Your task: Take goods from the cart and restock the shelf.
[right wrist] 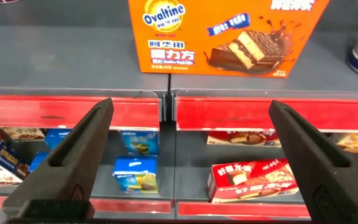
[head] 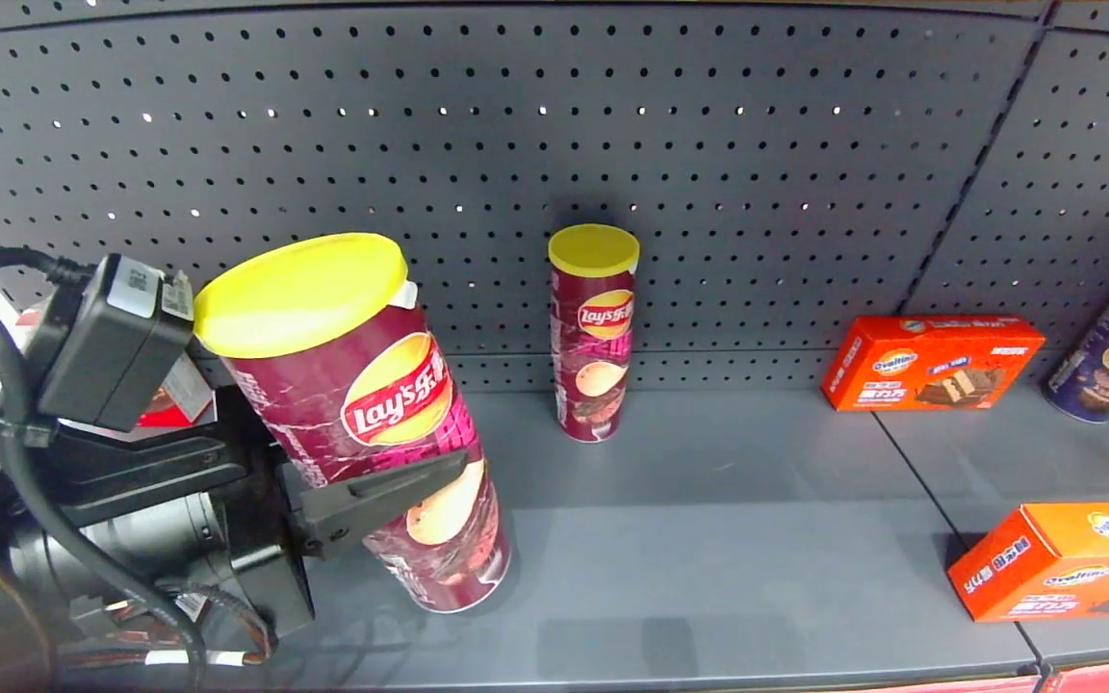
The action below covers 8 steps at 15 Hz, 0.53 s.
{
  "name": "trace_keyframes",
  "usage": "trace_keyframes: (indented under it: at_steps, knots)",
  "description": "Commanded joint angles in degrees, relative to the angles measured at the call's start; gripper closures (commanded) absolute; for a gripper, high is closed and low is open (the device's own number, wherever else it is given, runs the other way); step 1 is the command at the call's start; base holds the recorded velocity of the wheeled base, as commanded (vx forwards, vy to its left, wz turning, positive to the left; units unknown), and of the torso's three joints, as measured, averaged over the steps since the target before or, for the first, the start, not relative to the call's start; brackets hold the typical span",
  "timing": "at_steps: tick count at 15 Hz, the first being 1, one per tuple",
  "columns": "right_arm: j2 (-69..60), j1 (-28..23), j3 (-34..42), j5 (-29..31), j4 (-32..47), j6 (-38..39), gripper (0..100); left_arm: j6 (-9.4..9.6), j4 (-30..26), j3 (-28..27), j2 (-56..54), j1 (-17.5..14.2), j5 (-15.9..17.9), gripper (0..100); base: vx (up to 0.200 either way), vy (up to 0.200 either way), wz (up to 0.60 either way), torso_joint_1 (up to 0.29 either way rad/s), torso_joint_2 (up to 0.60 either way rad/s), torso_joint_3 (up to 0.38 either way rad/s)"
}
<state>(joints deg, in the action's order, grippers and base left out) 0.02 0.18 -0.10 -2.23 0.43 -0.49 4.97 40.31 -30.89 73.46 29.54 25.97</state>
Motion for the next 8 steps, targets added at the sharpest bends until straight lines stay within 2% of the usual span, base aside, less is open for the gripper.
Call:
trace_keyframes:
  at_steps: [1,2,4,5,6,8]
  knots:
    - [-0.02,0.08,0.01,-0.05,-0.08,-0.04,0,2.15,-0.15,0.39,-0.86,0.08,-1.01,100,0.000,0.000,0.00,0.000,0.00,0.000]
    - [-0.02,0.08,0.01,-0.05,0.01,-0.04,0,3.29,-0.32,0.22,-0.77,0.26,-1.80,100,0.000,0.000,0.00,0.000,0.00,0.000]
    - [-0.02,0.08,-0.69,-1.72,-0.25,-1.27,0,3.38,-0.15,-0.13,-0.77,0.26,-3.20,100,0.000,0.000,0.00,0.000,0.00,0.000]
    - [0.33,0.34,-3.95,-3.75,0.01,-1.89,0,3.38,-0.15,-0.57,-0.77,0.26,-3.64,100,0.000,0.000,0.00,0.000,0.00,0.000]
    - [17.38,0.43,-18.71,-11.04,0.98,-1.18,0,3.38,-0.41,-1.28,-0.86,0.35,-4.26,100,0.000,0.000,0.00,0.000,0.00,0.000]
    - [18.87,2.81,-18.10,-14.91,-1.48,-3.56,0,3.20,-0.41,-1.54,-0.60,-0.01,-4.26,100,0.000,0.000,0.00,0.000,0.00,0.000]
